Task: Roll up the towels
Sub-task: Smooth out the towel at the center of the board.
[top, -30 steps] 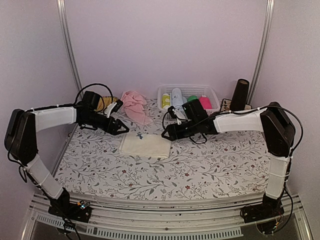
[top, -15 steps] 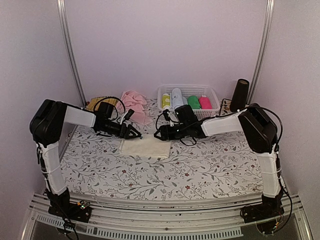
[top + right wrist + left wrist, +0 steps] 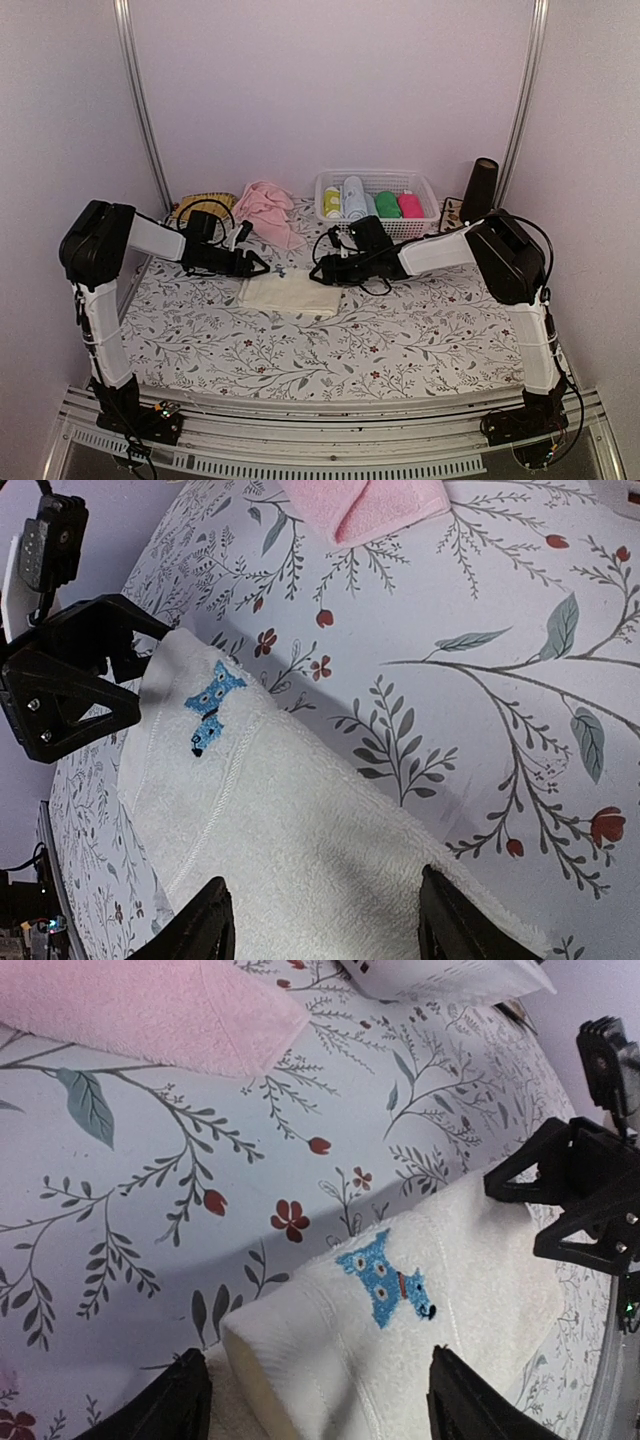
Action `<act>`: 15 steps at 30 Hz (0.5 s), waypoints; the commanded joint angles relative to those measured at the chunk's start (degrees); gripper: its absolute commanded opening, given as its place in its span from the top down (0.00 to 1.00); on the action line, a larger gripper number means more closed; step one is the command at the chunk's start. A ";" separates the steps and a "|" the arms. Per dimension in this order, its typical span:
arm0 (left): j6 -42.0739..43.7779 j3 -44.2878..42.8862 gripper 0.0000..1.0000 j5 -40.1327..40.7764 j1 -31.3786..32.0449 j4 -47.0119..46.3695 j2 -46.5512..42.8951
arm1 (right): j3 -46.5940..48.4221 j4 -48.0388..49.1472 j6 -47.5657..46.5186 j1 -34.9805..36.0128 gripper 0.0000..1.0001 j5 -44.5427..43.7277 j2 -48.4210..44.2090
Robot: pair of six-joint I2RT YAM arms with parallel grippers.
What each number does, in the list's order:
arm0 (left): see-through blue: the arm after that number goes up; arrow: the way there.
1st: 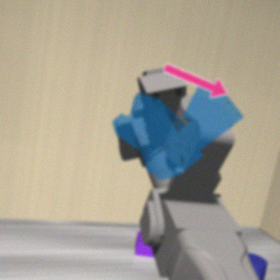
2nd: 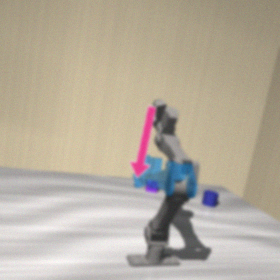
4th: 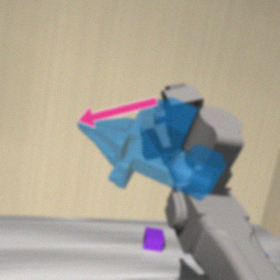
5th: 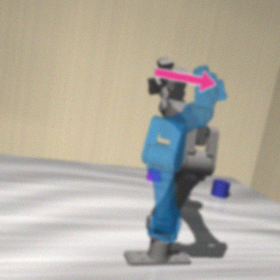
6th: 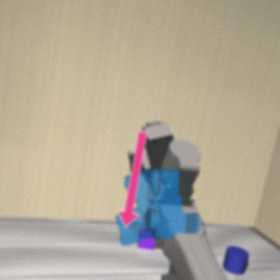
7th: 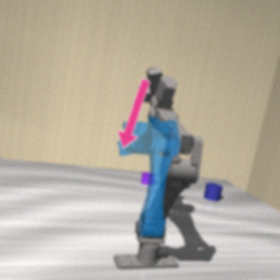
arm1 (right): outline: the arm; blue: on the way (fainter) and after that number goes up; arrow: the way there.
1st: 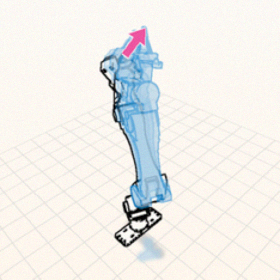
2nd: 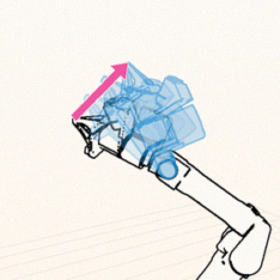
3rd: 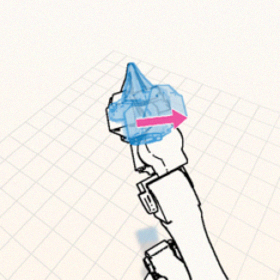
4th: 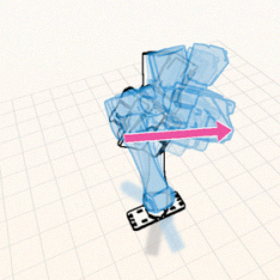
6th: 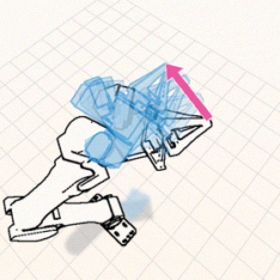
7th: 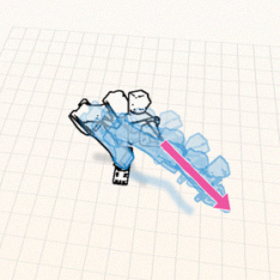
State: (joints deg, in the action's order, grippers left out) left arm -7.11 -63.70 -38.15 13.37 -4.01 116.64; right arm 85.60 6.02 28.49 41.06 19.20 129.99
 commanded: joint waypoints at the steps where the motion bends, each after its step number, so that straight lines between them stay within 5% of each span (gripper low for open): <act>1: 1.36 0.92 0.25 3.92 -0.62 -0.45 -1.67 | 1.51 -1.70 -1.05 -0.40 0.37 2.61 -0.48; 9: 2.43 -0.49 0.16 -2.69 -0.74 -0.36 -10.28 | 0.81 -5.61 -5.91 -0.27 0.32 3.38 -7.31; 15: 7.18 -1.16 0.12 12.15 -0.65 8.44 -13.03 | -4.60 -9.24 -10.46 -0.02 0.22 -1.29 -16.19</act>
State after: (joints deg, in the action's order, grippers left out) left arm -3.95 -63.81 -35.00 13.10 -2.55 104.22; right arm 84.18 -0.23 22.33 40.88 21.02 121.58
